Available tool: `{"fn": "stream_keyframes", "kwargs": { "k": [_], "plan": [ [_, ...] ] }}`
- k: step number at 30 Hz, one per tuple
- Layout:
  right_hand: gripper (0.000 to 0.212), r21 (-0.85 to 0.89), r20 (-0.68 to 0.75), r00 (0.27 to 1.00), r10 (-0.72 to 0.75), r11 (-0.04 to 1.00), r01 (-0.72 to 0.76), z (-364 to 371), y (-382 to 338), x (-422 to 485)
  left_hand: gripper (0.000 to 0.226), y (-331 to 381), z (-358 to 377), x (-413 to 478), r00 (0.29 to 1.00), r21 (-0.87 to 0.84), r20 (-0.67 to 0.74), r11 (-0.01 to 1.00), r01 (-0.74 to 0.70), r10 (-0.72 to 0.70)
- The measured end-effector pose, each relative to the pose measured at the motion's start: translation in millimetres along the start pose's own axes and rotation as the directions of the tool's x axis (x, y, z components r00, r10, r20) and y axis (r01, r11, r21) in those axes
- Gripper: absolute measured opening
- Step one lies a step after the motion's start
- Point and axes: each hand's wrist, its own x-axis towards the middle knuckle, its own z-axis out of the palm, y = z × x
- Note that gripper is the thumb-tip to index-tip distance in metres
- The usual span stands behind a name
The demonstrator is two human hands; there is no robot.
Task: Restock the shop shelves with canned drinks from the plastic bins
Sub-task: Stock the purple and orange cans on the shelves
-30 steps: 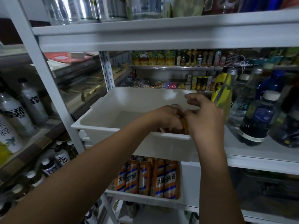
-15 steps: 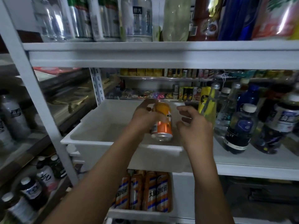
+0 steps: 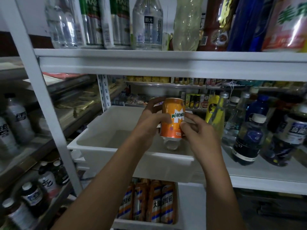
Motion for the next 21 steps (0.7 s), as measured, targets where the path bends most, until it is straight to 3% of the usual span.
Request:
{"fn": "stream_keyframes", "kwargs": {
  "k": [5,7,10,14,16,21],
  "plan": [
    [0.040,0.019,-0.009,0.999,-0.054,0.998,0.054,0.3,-15.3,-0.3,0.061,7.2,-0.7,-7.4,0.999,-0.078,0.034,0.996,-0.035,0.037],
    [0.046,-0.013,0.006,0.995,-0.101,0.995,0.101,3.9,-25.7,-4.4,0.068,10.9,-5.7,-14.8,0.998,-0.123,0.014,0.991,-0.059,0.061],
    [0.059,0.074,0.084,0.988,-0.130,0.990,0.124,16.7,-39.8,-12.3,0.068,18.3,-19.7,-33.2,0.994,-0.200,-0.051,0.975,-0.101,0.092],
    [0.061,0.189,0.262,0.954,-0.143,0.977,0.095,49.3,-53.2,-24.7,0.072,30.5,-48.9,-62.7,0.980,-0.135,-0.142,0.977,-0.162,0.143],
    [0.056,0.259,0.319,0.933,-0.165,0.962,0.082,70.2,-61.3,-34.3,0.063,38.0,-68.8,-79.4,0.970,-0.105,-0.173,0.976,-0.190,0.170],
    [0.074,0.328,0.402,0.876,-0.268,0.935,0.135,130.3,-86.6,-72.0,0.049,61.1,-127.5,-134.3,0.913,0.027,-0.319,0.965,-0.261,0.256]
  ]
}}
